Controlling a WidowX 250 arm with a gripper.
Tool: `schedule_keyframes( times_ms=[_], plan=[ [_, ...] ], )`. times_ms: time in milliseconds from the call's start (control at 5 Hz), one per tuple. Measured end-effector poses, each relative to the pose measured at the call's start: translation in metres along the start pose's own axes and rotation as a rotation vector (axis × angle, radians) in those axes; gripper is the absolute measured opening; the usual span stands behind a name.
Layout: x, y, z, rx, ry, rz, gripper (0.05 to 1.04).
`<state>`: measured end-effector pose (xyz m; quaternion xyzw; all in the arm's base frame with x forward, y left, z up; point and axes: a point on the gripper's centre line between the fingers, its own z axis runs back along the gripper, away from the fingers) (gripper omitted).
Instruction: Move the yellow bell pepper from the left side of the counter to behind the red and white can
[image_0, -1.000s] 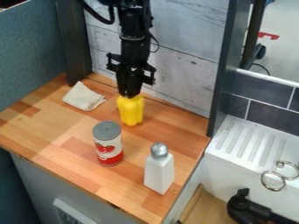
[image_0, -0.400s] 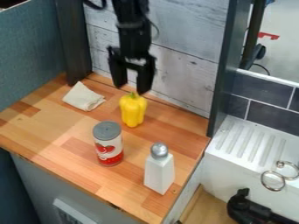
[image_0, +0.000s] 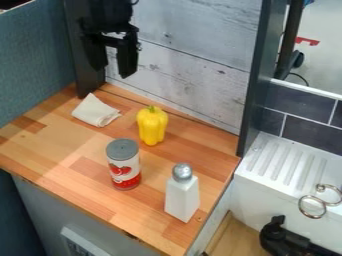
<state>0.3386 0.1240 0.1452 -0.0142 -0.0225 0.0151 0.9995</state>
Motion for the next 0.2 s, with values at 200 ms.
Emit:
schedule_keyframes(
  times_ms=[200],
  plan=[
    [-0.0076, 0.0257, 0.0064, 0.074, 0.02, 0.02, 1.001]
  ],
)
